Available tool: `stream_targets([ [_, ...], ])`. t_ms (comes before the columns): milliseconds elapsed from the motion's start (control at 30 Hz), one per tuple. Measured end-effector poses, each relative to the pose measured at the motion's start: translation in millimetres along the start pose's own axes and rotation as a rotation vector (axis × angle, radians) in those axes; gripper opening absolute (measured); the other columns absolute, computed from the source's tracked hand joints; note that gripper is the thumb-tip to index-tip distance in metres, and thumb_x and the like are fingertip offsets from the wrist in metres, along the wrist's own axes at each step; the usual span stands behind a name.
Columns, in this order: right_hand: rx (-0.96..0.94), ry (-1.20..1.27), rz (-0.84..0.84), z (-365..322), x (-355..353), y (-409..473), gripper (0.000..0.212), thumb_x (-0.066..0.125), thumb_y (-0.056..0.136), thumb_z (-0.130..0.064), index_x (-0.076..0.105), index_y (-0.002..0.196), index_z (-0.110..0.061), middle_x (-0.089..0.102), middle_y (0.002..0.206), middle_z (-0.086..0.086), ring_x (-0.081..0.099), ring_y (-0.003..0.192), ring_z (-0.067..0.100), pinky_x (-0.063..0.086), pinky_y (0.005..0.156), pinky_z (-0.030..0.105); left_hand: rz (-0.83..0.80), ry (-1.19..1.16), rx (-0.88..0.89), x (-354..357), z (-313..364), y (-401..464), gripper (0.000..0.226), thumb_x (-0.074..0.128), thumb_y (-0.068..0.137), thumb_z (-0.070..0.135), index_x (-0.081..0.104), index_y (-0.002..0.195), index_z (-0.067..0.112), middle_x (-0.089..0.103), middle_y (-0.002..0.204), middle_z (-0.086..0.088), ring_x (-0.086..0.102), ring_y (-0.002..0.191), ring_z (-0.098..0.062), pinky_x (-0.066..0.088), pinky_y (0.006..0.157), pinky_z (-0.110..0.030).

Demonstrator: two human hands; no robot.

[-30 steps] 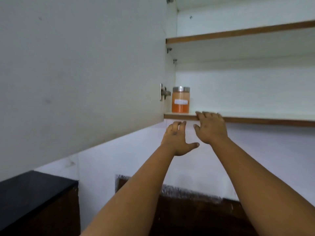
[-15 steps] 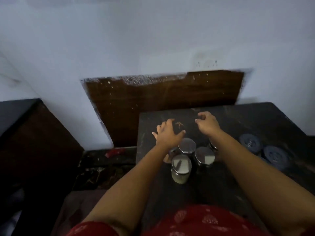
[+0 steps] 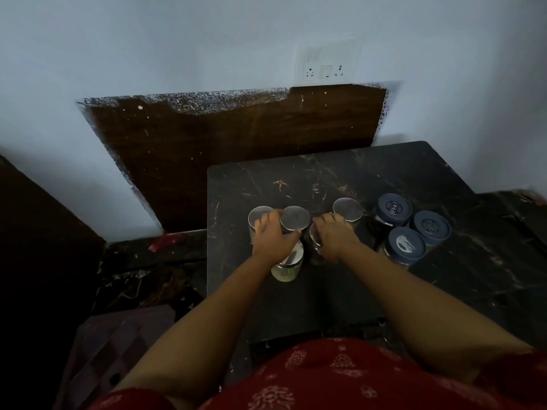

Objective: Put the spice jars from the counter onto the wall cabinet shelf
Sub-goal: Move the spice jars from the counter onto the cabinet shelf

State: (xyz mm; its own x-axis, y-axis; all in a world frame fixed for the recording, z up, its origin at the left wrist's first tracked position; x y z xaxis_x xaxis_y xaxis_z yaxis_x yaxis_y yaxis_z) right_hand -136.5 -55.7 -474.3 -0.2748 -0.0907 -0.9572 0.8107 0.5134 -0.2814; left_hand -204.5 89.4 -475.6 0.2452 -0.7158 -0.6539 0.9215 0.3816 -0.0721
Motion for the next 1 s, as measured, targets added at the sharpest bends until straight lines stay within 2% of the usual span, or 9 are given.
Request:
stream_targets([
  [200, 0.026, 0.214, 0.072, 13.5, -18.5, -12.9, 0.075, 0.076, 0.076, -0.034, 0.038, 0.139, -0.019, 0.034, 0.141, 0.007, 0.032, 0.13, 0.027, 0.041, 0.102, 0.045, 0.053, 0.033, 0.043, 9.3, 4.8, -6.6, 0.047, 0.065, 0.082, 0.042, 0.052, 0.121, 0.021, 0.055, 0.121, 0.003, 0.049, 0.117, -0.02, 0.042, 0.1, -0.05],
  [300, 0.036, 0.323, 0.086, 29.9, -45.7, -25.2, 0.075, 0.07, 0.08, -0.043, 0.037, 0.144, -0.019, 0.031, 0.143, 0.008, 0.026, 0.134, 0.032, 0.038, 0.105, 0.046, 0.238, -0.118, 0.08, 6.1, 21.0, -25.3, 0.026, 0.061, 0.088, 0.043, 0.058, 0.101, 0.02, 0.056, 0.103, 0.005, 0.059, 0.092, -0.014, 0.051, 0.087, -0.044],
  [400, 0.042, 0.486, 0.174, 51.5, -81.4, -51.8, 0.069, 0.066, 0.081, -0.053, 0.048, 0.138, -0.019, 0.04, 0.129, 0.008, 0.039, 0.122, 0.026, 0.039, 0.096, 0.037, 0.27, -0.301, 0.078, 11.2, 47.6, -47.7, 0.021, 0.052, 0.098, 0.037, 0.056, 0.086, 0.019, 0.058, 0.094, -0.002, 0.055, 0.083, -0.012, 0.051, 0.08, -0.033],
  [467, 0.039, 0.607, 0.253, 63.3, -100.1, -74.4, 0.061, 0.064, 0.082, -0.055, 0.054, 0.132, -0.021, 0.046, 0.123, 0.004, 0.045, 0.115, 0.02, 0.04, 0.091, 0.032, 0.189, -0.464, -0.047, 25.3, 54.5, -59.4, 0.03, 0.045, 0.099, 0.044, 0.058, 0.083, 0.023, 0.06, 0.091, -0.001, 0.057, 0.086, -0.013, 0.051, 0.086, -0.034],
  [533, 0.035, 0.722, 0.311, 73.1, -111.7, -98.0, 0.06, 0.063, 0.081, -0.057, 0.056, 0.13, -0.022, 0.052, 0.121, -0.001, 0.05, 0.112, 0.017, 0.042, 0.092, 0.032, 0.005, -0.808, -0.255, 49.9, 59.8, -73.2, 0.043, 0.038, 0.099, 0.053, 0.066, 0.103, 0.021, 0.068, 0.106, -0.004, 0.064, 0.098, -0.018, 0.049, 0.098, -0.042],
  [633, 0.079, 0.875, 0.341, 87.0, -109.5, -126.7, 0.06, 0.061, 0.08, -0.062, 0.055, 0.127, -0.025, 0.058, 0.111, -0.005, 0.055, 0.101, 0.013, 0.046, 0.084, 0.03, -0.313, -1.33, -0.496, 93.2, 78.5, -108.8, 0.058, 0.034, 0.1, 0.053, 0.054, 0.133, 0.01, 0.061, 0.129, -0.019, 0.061, 0.112, -0.033, 0.046, 0.103, -0.048],
  [800, 0.253, 1.296, 0.25, 93.7, -73.0, -152.1, 0.06, 0.06, 0.072, -0.072, 0.066, 0.106, -0.023, 0.067, 0.108, 0.001, 0.064, 0.098, 0.022, 0.055, 0.088, 0.046, -0.546, -1.402, -0.49, 111.2, 118.1, -151.6, 0.065, 0.046, 0.091, 0.052, 0.056, 0.132, 0.002, 0.06, 0.126, -0.025, 0.062, 0.106, -0.037, 0.053, 0.089, -0.042],
  [933, 0.265, 1.72, 0.104, 86.5, -48.8, -167.2, 0.073, 0.071, 0.068, -0.067, 0.061, 0.122, -0.02, 0.07, 0.112, 0.009, 0.069, 0.099, 0.031, 0.055, 0.087, 0.053, -0.458, -1.297, -0.445, 107.1, 126.0, -156.5, 0.068, 0.046, 0.087, 0.065, 0.062, 0.127, 0.011, 0.07, 0.114, -0.013, 0.065, 0.098, -0.022, 0.054, 0.076, -0.031],
  [1000, 0.211, 1.72, 0.051, 80.2, -46.5, -179.7, 0.052, 0.066, 0.082, -0.054, 0.063, 0.118, -0.016, 0.072, 0.108, 0.012, 0.069, 0.099, 0.033, 0.053, 0.092, 0.051, -0.413, -1.244, -0.387, 101.7, 129.3, -161.0, 0.069, 0.057, 0.081, 0.064, 0.061, 0.128, 0.013, 0.07, 0.116, -0.011, 0.065, 0.1, -0.021, 0.054, 0.079, -0.03],
])
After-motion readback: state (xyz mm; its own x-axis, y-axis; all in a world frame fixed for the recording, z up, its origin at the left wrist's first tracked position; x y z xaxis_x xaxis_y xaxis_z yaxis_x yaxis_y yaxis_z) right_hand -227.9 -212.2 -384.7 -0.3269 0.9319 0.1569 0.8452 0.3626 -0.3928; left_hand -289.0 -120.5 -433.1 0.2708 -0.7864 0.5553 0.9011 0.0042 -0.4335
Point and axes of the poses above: each hand's wrist, its own y-axis towards the middle knuckle, its own x-axis out of the palm, z = x × y, the point moved 6 cm from there along y, towards the middle knuckle
